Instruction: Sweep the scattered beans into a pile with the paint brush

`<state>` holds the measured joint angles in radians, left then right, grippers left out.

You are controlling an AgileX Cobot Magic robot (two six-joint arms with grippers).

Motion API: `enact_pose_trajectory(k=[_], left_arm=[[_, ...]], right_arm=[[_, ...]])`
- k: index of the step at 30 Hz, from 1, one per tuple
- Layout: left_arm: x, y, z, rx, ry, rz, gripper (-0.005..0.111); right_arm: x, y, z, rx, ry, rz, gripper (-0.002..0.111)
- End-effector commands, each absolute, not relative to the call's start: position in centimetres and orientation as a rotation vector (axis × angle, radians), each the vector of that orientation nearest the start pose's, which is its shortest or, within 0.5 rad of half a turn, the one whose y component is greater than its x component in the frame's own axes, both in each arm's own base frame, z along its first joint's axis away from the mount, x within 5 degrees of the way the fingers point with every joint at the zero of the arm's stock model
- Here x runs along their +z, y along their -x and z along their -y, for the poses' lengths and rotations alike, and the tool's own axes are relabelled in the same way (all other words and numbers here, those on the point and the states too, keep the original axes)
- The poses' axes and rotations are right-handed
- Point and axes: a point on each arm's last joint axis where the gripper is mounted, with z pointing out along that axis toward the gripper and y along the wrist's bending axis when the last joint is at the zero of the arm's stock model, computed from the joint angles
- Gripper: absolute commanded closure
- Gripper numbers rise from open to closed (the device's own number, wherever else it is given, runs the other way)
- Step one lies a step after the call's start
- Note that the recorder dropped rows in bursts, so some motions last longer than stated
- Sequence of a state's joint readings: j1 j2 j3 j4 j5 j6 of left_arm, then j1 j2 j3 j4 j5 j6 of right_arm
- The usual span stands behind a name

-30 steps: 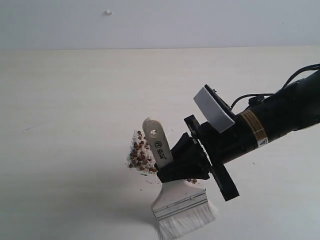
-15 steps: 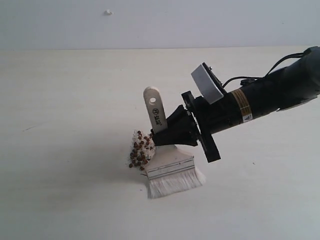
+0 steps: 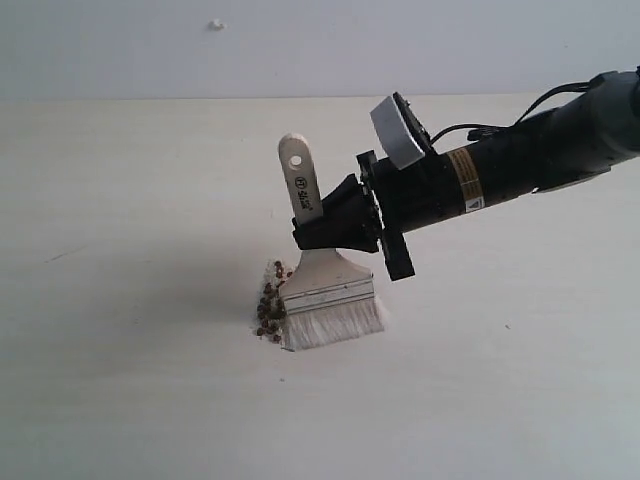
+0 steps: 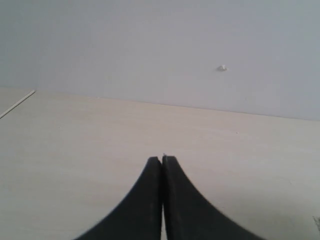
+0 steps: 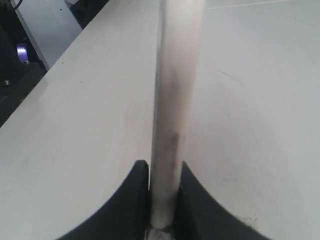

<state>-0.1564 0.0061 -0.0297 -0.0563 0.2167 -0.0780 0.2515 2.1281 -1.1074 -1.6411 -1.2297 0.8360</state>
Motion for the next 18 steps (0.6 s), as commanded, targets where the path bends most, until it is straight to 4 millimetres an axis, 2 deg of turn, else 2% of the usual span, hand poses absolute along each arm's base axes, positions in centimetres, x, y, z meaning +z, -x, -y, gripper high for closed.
enact_pose_trajectory(k=[1, 4, 8, 10, 11, 12, 13, 16, 18], left_arm=[[20.3, -5.4, 1.0, -0.243, -0.025, -1.676, 0.107], [20.3, -5.4, 1.0, -0.243, -0.025, -1.676, 0.107], [20.3, -5.4, 1.0, -0.243, -0.025, -1.676, 0.107], [20.3, -5.4, 1.0, -0.243, -0.025, -1.676, 0.107], [20.3, -5.4, 1.0, -0.243, -0.025, -1.676, 0.107], [20.3, -5.4, 1.0, -0.243, -0.025, -1.676, 0.107], [20.3, -5.4, 1.0, -0.243, -0.025, -1.676, 0.107], [20.3, -5.4, 1.0, -0.243, -0.025, -1.676, 0.107], [20.3, -5.4, 1.0, -0.243, -0.025, -1.676, 0.107]], right_arm=[[14.8, -33.1, -17.0, 1.225, 1.378, -1.598, 0.108], [17.2, -32.6, -17.4, 1.251, 1.334, -1.630, 0.108], [23.9, -30.4, -18.0, 1.180, 1.385, -1.498, 0.108], [25.8, -29.7, -17.8, 1.180, 1.361, -1.497, 0.108], [26.2, -29.5, -17.7, 1.203, 1.336, -1.529, 0.108], [26.2, -29.9, -17.4, 1.133, 1.244, -1.645, 0.108], [25.9, -30.1, -17.2, 1.092, 1.199, -1.688, 0.108], [24.0, -30.9, -16.0, 0.873, 1.003, -1.850, 0.108], [23.5, -30.9, -15.4, 0.801, 0.925, -1.882, 0.108]])
